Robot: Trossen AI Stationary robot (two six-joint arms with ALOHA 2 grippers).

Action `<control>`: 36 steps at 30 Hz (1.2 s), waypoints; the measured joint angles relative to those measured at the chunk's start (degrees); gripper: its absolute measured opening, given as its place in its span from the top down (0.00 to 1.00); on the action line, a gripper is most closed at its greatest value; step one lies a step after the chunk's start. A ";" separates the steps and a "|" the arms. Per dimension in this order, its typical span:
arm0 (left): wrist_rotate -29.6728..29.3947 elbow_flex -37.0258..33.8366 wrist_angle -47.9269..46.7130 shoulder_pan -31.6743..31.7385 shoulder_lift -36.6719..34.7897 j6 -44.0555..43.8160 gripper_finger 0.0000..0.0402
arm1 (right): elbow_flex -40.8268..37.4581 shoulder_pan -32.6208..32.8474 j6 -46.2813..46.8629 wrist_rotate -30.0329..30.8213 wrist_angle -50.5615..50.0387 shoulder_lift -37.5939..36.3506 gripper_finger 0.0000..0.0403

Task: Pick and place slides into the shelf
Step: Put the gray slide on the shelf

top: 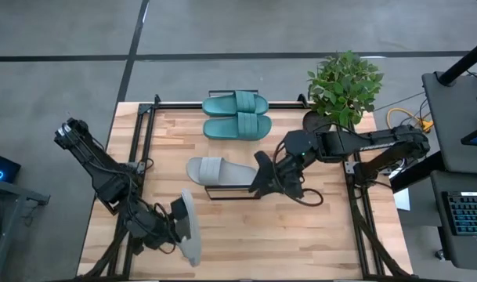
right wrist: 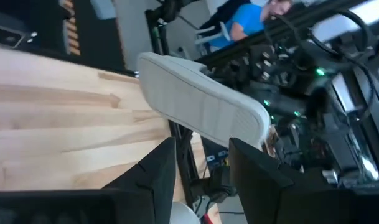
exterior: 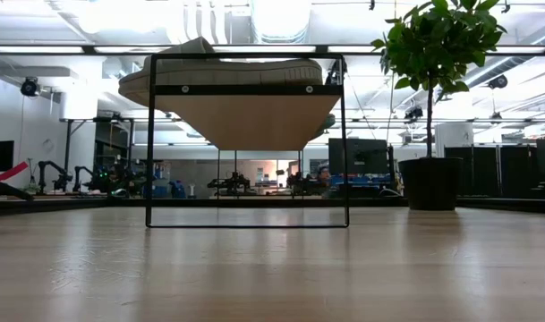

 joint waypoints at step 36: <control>8.82 -0.24 6.78 2.51 9.71 8.29 1.00 | 28.09 -0.31 2.19 2.89 -8.76 27.22 0.44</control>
